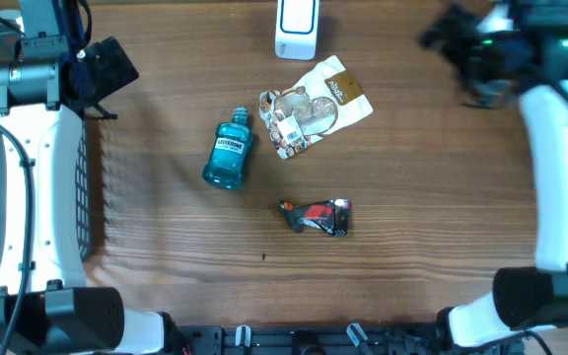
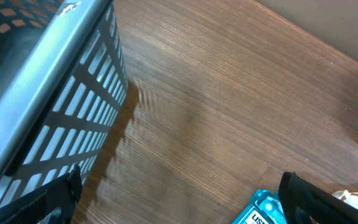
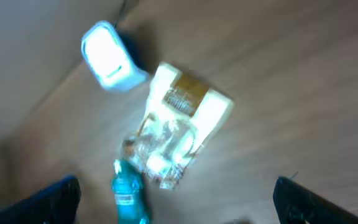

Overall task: Scan the item barcode
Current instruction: 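Move the right gripper back over the clear bread bag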

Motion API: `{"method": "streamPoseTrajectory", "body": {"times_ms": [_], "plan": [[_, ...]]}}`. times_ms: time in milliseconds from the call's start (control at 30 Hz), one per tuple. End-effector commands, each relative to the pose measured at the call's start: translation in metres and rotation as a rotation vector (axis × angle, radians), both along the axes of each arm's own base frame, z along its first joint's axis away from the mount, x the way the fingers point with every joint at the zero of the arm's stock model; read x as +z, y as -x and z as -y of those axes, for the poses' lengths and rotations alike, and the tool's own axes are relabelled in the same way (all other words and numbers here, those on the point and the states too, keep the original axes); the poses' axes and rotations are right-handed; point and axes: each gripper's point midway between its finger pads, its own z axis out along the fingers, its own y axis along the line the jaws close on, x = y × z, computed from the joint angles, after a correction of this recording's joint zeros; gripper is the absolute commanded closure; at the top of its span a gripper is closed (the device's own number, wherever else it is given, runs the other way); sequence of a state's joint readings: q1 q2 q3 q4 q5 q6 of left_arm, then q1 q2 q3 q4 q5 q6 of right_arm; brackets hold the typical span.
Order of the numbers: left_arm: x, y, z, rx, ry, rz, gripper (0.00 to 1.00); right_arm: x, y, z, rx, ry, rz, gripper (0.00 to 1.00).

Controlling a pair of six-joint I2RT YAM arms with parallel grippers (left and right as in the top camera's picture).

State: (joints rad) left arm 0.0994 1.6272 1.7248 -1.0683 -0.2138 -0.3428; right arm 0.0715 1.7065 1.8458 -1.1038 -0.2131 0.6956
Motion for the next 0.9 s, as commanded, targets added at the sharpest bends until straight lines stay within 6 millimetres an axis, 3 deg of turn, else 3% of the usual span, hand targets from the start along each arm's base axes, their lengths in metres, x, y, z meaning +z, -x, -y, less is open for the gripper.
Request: {"method": "streamPoseTrajectory", "body": {"times_ms": [0, 133, 300, 400, 500, 633, 767, 867], "plan": [[0.013, -0.011, -0.029, 0.046, -0.174, 0.039, 0.0, -0.067, 0.009, -0.049, 0.018, -0.117, -0.143, 0.0], [0.017, -0.014, -0.032, 0.057, -0.188, 0.058, 0.0, -0.131, 0.022, -0.083, 0.107, -0.208, -0.182, 0.0], [0.02, -0.022, -0.025, 0.035, -0.152, 0.099, 0.0, -0.182, 0.041, -0.091, 0.106, -0.209, -0.213, 0.0], [0.016, -0.033, 0.007, -0.092, 0.003, 0.132, 0.0, -0.206, 0.053, -0.09, 0.063, -0.24, -0.246, 0.0], [0.016, -0.035, 0.015, -0.116, 0.043, 0.14, 0.0, -0.225, 0.064, -0.096, 0.057, -0.31, -0.255, 0.0], [0.011, -0.035, 0.049, -0.202, 0.222, 0.144, 0.0, -0.242, 0.072, -0.107, 0.042, -0.43, -0.206, 0.0], [0.002, -0.044, 0.059, -0.233, 0.276, 0.138, 0.0, -0.256, 0.073, -0.102, -0.027, -0.451, -0.154, 0.0], [-0.021, -0.053, 0.064, -0.16, 0.376, 0.098, 0.0, -0.27, 0.072, -0.095, -0.093, -0.453, -0.142, 0.0]]}}
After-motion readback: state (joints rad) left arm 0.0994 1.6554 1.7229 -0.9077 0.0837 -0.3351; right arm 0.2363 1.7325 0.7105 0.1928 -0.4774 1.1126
